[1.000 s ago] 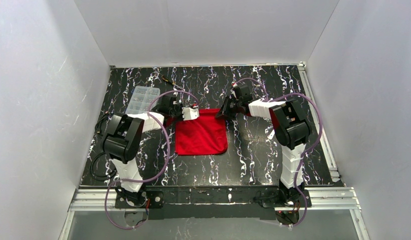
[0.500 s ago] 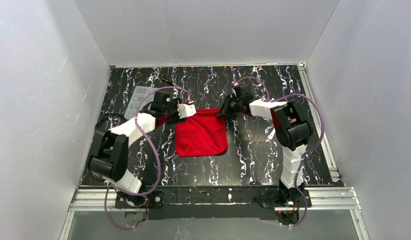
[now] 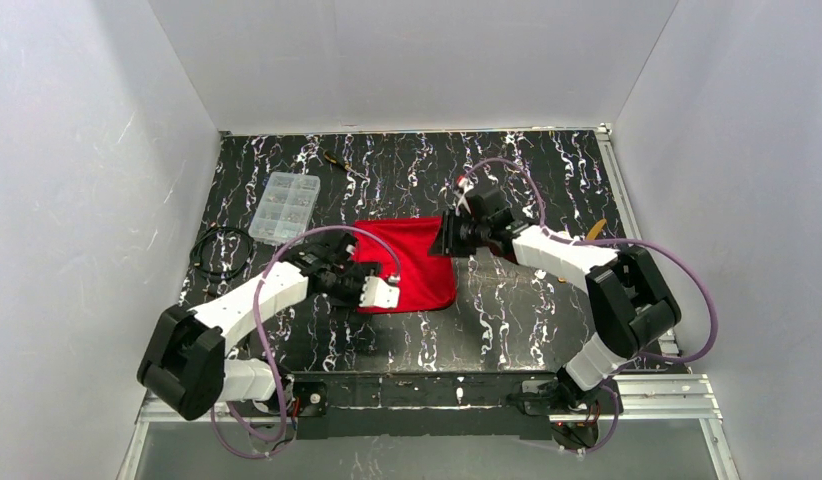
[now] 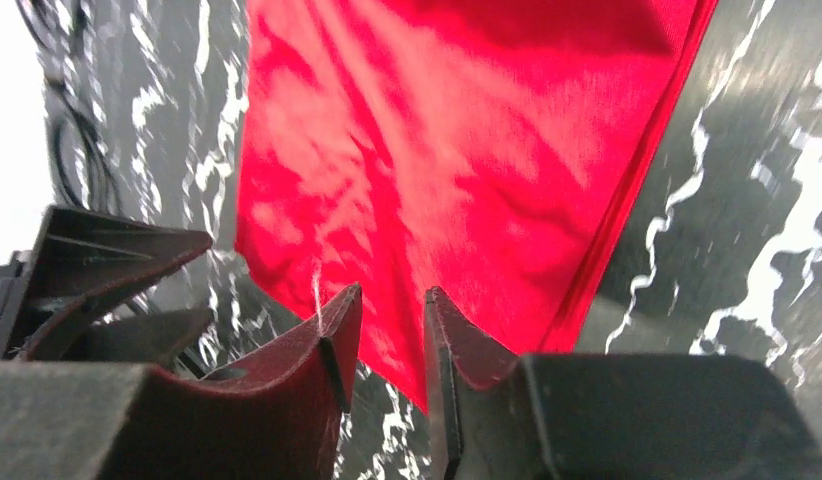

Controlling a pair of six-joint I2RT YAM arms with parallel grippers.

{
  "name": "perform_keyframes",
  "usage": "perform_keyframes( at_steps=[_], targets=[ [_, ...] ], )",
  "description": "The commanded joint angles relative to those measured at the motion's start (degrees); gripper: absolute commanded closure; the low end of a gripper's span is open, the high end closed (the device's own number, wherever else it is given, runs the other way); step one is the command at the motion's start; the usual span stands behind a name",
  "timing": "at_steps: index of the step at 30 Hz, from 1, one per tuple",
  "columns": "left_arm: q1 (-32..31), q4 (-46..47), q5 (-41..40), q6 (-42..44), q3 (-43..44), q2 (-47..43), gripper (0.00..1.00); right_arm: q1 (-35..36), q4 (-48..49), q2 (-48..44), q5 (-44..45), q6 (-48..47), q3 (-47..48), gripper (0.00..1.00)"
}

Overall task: Fold the napkin into a case and place the utensils inside
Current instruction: Turn over the upper triangle folded napkin at the center of the board, then fold the lower triangle-folded napkin at the center of the board.

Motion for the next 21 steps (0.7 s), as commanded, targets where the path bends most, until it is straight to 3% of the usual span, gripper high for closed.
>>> perform_keyframes(
  at_steps=[1,10,15,18,21],
  targets=[
    [-5.09,0.89,-0.56,-1.36,-1.23,2.02,0.26,1.02,0.42,-3.1,-0.78,-1.61,-6.38,0.64],
    [-7.11,10.02,-6.66,-1.11,-4.0,8.13,0.27,0.88,0.97,-0.94,-2.8,-1.53,-11.7,0.74],
    [-7.08,11.7,-9.32,-0.39,-5.14,10.43,0.42,-0.29,0.55,-1.1,-0.93,-0.3,-12.33,0.79],
    [-7.11,12.64,-9.89,-0.35,-5.42,11.24,0.53,-0.25,0.02,-2.14,-0.14,-0.95,-11.23,0.74],
    [-7.11,13.68,-10.74,-1.01,-5.58,11.96,0.6,-0.26,-2.62,-3.78,1.56,-4.1,-8.97,0.6]
  ],
)
